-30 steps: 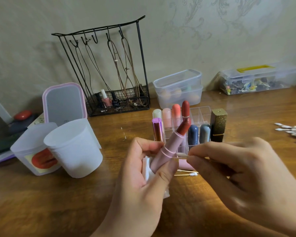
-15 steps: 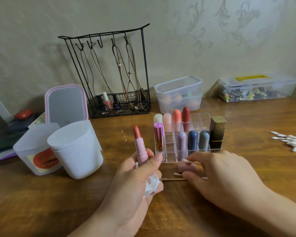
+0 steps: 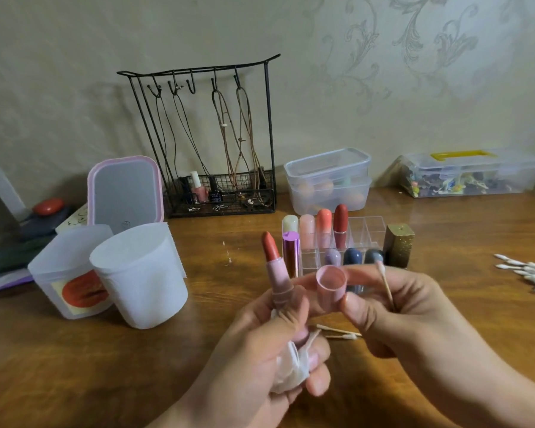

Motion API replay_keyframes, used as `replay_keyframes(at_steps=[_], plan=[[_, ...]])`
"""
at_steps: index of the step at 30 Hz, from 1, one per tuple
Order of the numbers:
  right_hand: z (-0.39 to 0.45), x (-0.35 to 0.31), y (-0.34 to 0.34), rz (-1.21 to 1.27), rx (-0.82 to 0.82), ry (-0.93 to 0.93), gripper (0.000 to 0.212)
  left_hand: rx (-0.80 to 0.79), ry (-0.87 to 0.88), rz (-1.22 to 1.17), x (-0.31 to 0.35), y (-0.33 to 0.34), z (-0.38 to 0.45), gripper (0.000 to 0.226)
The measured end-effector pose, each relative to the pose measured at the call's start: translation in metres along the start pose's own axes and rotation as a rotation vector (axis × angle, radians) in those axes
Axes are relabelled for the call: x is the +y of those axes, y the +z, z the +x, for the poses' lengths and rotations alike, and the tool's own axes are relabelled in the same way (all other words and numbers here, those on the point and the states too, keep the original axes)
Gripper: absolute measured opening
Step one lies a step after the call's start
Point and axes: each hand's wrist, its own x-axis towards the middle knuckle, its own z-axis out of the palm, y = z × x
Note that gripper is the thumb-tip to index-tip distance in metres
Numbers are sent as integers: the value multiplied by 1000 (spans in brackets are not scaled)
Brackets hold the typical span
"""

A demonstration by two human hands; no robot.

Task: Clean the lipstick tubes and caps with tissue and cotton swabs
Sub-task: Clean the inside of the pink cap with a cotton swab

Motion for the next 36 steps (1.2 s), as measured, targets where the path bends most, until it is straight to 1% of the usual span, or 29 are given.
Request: replay_keyframes(at_steps=[1,3,4,6,7,9,10,12,13,15,16,18,19,21,23,30,33,36], plan=[[0,-1,1,11,-21,9,16,-60,9,1,0,-2,0,37],[-2,-1,2,7,-72,3,22,-123,35,36,0,-5,1,42],[-3,2,2,13,-76,-2,23,-110,44,54,-1,-6,1,43],[-2,10,2,-39,-64,-34,22,-67,55,78,-1,-5,1,47],[-1,13,2,-114,-67,-50,26,-33,55,88,-1,-3,1,47],[-3,17,-2,-227,-68,-42,34,83,65,130,-1,0,2,43],[-4,15,-5,-266,-63,-47,30,147,86,168,-1,0,2,40],[-5,4,-11,-256,-28,-69,16,212,133,226,-2,1,3,30],[-6,0,-16,-280,2,-81,18,226,145,233,-1,1,4,29],[-5,-4,-27,-445,45,-114,27,242,166,243,0,0,3,31],[-4,-6,-31,-570,48,-143,27,243,178,260,1,-1,3,32],[-4,-10,-34,-836,-14,-218,24,232,194,280,1,-1,4,33],[-5,-13,-33,-932,-47,-252,22,228,198,279,0,-1,4,33],[-8,-17,-27,-1040,-118,-260,17,232,211,283,-1,-1,4,36],[-10,-17,-24,-1028,-163,-248,18,250,241,311,-2,-1,5,36],[-13,-13,-19,-1026,-199,-259,32,365,293,501,-5,-2,5,35],[-12,-13,-16,-967,-214,-255,32,372,336,576,-5,-3,4,35],[-12,-13,-13,-921,-235,-233,30,353,370,564,-6,-4,5,35]])
